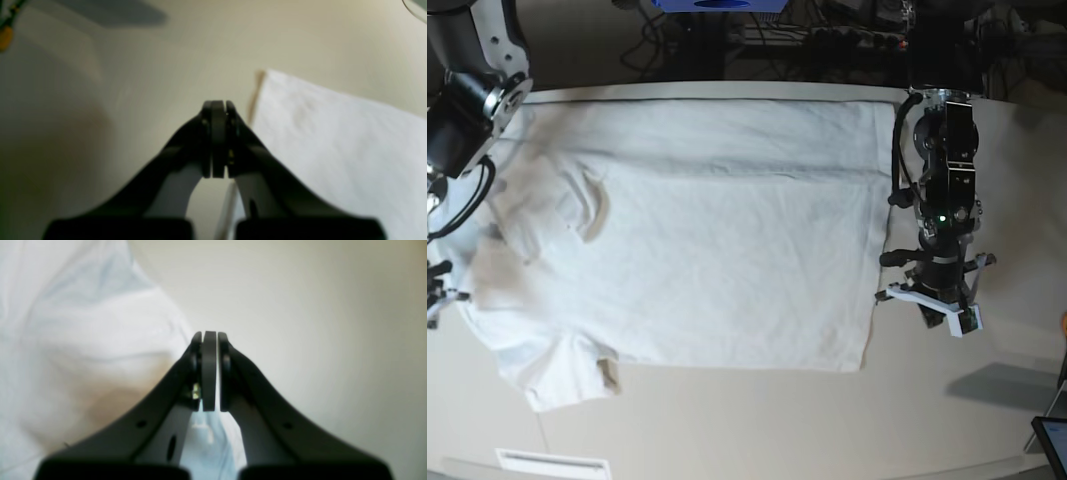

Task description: Fold the T-shirt properly

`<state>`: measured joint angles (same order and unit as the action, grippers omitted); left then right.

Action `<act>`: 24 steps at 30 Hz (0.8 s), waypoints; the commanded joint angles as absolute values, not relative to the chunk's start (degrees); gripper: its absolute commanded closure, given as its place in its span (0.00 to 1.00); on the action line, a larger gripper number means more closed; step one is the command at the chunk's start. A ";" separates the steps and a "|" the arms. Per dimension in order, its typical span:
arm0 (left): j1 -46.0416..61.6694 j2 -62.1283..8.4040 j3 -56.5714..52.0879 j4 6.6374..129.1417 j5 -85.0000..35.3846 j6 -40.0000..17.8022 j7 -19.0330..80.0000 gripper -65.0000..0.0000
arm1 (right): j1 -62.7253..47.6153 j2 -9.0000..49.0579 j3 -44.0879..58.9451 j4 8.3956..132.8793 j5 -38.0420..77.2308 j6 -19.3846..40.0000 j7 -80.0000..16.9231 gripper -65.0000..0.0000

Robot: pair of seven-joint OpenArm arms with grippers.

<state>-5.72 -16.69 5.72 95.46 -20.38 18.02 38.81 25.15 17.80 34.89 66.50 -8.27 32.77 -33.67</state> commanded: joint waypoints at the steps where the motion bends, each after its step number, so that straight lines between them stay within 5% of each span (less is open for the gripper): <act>1: -6.81 -17.36 5.49 95.16 -20.09 18.15 37.85 1.00 | 28.35 20.35 34.51 64.84 -7.87 32.66 -32.31 0.98; 8: -6.20 -18.24 5.58 93.32 -20.53 18.15 38.02 1.00 | 41.80 27.74 34.42 43.21 -7.87 33.01 -32.66 0.95; 13: -4.97 -17.98 5.58 93.49 -20.62 18.15 38.02 1.00 | 46.29 29.93 34.86 34.07 -7.87 40.00 -32.48 0.64; 17: -4.35 -17.98 5.58 93.41 -20.62 18.15 38.02 1.00 | 47.78 30.02 35.30 29.41 -7.69 40.00 -32.75 0.40; 24: -3.56 -18.15 5.58 93.76 -20.62 18.15 38.02 1.00 | 48.57 34.68 43.21 17.63 6.73 40.00 -34.68 0.25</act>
